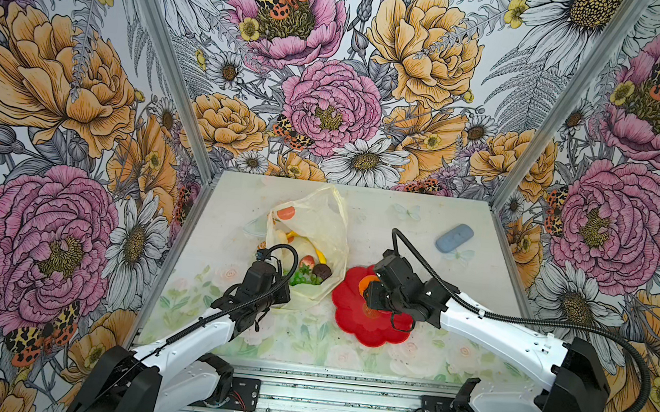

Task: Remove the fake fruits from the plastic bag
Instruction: 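Lift the orange fruit out and carry it over the red plate, then lower the orange fruit beside the apple and open the right gripper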

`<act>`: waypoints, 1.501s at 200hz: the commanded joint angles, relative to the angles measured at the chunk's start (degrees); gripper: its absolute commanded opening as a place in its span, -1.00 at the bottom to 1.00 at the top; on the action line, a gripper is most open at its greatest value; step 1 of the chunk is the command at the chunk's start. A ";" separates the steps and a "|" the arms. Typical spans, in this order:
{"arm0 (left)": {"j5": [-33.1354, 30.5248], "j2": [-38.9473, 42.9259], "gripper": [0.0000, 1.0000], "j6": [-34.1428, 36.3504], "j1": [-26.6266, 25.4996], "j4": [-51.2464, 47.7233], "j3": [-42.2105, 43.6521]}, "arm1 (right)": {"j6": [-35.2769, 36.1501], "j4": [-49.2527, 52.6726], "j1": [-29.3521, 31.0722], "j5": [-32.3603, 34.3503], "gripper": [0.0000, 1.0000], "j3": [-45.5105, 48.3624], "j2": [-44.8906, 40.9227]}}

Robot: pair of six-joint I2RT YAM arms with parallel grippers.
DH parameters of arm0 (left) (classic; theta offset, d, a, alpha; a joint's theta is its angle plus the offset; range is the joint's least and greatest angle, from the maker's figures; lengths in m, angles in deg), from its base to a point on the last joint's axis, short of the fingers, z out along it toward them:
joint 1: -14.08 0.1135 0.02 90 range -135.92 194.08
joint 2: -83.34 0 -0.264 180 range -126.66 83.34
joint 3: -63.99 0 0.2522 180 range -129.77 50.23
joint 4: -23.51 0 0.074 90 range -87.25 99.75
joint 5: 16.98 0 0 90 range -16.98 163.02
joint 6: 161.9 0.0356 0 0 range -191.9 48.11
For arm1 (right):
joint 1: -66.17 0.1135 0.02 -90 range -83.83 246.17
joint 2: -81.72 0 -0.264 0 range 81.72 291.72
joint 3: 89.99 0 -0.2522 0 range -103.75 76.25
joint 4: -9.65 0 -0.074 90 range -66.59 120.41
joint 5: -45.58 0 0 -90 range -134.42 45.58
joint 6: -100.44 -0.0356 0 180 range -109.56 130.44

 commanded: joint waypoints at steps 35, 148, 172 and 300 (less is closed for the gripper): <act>1.28 -0.04 -1.00 0.88 -0.16 1.04 -0.57 | -11.69 -5.00 0.79 -5.63 -0.58 10.93 -6.43; 1.19 -0.26 -1.00 1.01 -0.15 1.02 -0.66 | -15.57 -23.47 0.92 -6.23 -0.51 11.31 7.77; 1.19 -0.33 -1.00 1.01 -0.16 0.98 -0.67 | -15.40 -26.16 0.33 -7.21 -0.50 10.77 10.47; 1.01 -0.27 -1.00 1.06 -0.25 1.13 -0.61 | -16.53 -28.48 -1.23 -6.75 0.19 15.31 9.02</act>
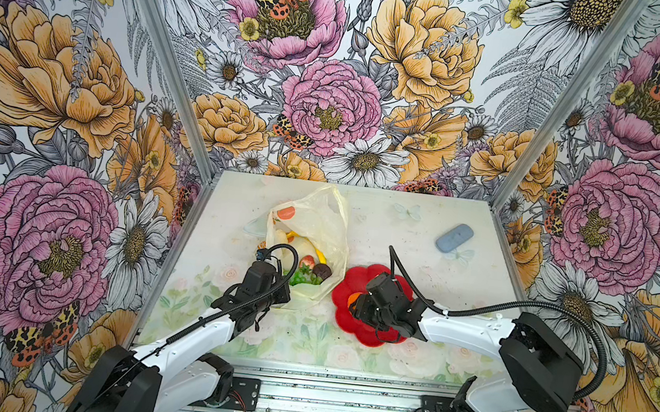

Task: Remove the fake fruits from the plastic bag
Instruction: 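Lower the orange fruit beside the apple and open the right gripper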

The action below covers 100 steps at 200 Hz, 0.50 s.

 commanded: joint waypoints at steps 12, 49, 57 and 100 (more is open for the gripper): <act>1.11 -0.28 -1.00 1.03 -0.18 1.08 -0.58 | -0.23 -0.37 -0.95 0.99 0.25 1.64 -2.73; 1.01 -0.28 -1.00 1.03 -0.30 1.13 -0.57 | -0.63 0.02 -1.16 1.78 0.33 2.77 -5.23; 1.03 -0.34 -1.00 1.04 -0.25 1.18 -0.57 | -0.73 0.07 -1.27 1.99 0.34 3.17 -5.94; 0.92 -0.27 -1.00 1.04 -0.36 1.15 -0.57 | -1.44 1.15 -1.73 3.26 0.34 4.56 -9.50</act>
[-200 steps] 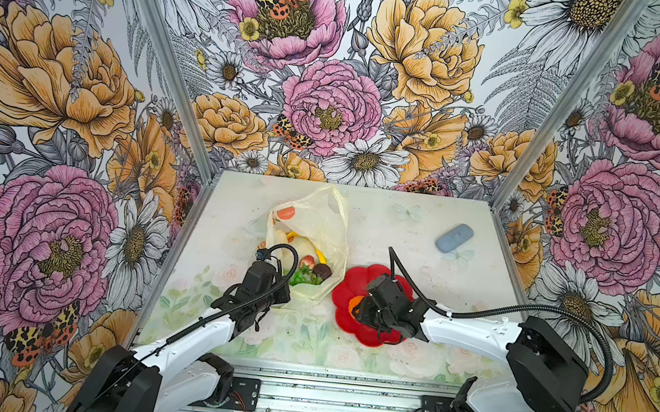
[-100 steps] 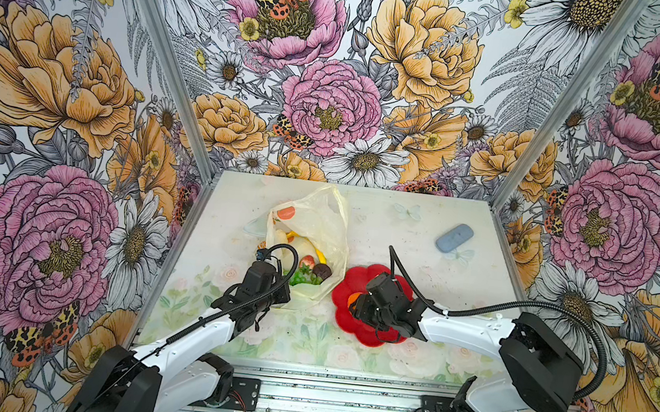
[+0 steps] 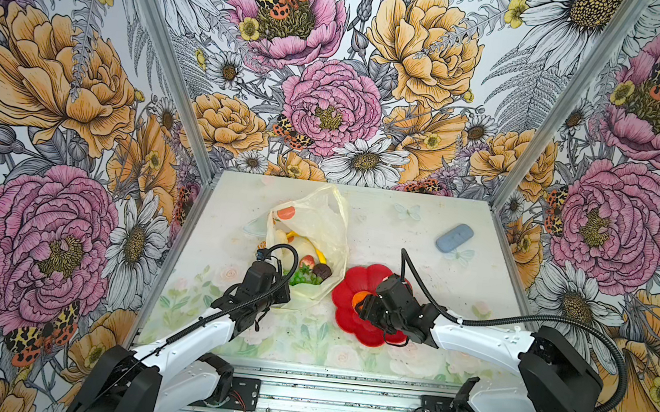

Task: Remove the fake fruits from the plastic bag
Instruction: 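Lower the orange fruit beside the apple and open the right gripper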

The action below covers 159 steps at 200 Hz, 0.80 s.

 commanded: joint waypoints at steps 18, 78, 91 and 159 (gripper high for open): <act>0.92 -0.24 -1.00 0.95 -0.35 1.19 -0.54 | -0.96 1.61 -0.65 3.02 0.31 1.20 -3.44; 0.92 -0.30 -1.00 1.04 -0.48 1.19 -0.58 | -2.20 1.86 -0.60 4.82 0.05 1.86 -3.89; 0.98 -0.35 -1.00 1.04 -0.48 1.17 -0.57 | -2.37 1.84 -2.24 4.82 0.00 1.98 -3.64; 0.82 -0.44 -1.00 1.05 -0.45 1.19 -0.65 | -1.65 2.25 -3.69 4.01 0.14 1.46 -3.70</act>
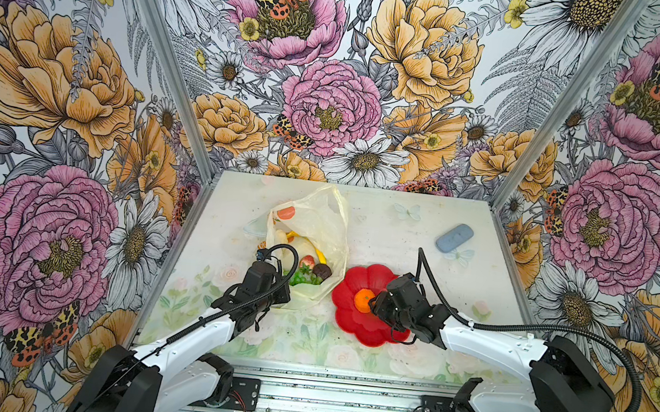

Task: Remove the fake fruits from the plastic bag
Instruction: 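Lower the orange fruit beside the apple and open the right gripper, then move the right gripper into the bag and close on the dark plum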

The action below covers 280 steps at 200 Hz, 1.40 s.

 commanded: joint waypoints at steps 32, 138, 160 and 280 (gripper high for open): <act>0.62 -0.24 -1.00 1.04 -0.49 1.22 -0.65 | 3.37 5.03 1.50 3.49 0.15 -3.05 -3.22; 0.78 -0.84 -1.00 0.64 -0.67 1.13 -0.74 | 8.89 12.93 14.75 12.33 -0.08 -26.38 6.94; 2.10 -1.42 -1.00 0.23 -0.80 1.75 -0.65 | 9.31 10.32 15.38 9.62 -0.14 -32.92 15.22; 4.26 -2.13 -1.00 -0.72 -1.98 2.92 -0.35 | 6.06 7.76 15.08 10.23 -0.41 -47.27 38.66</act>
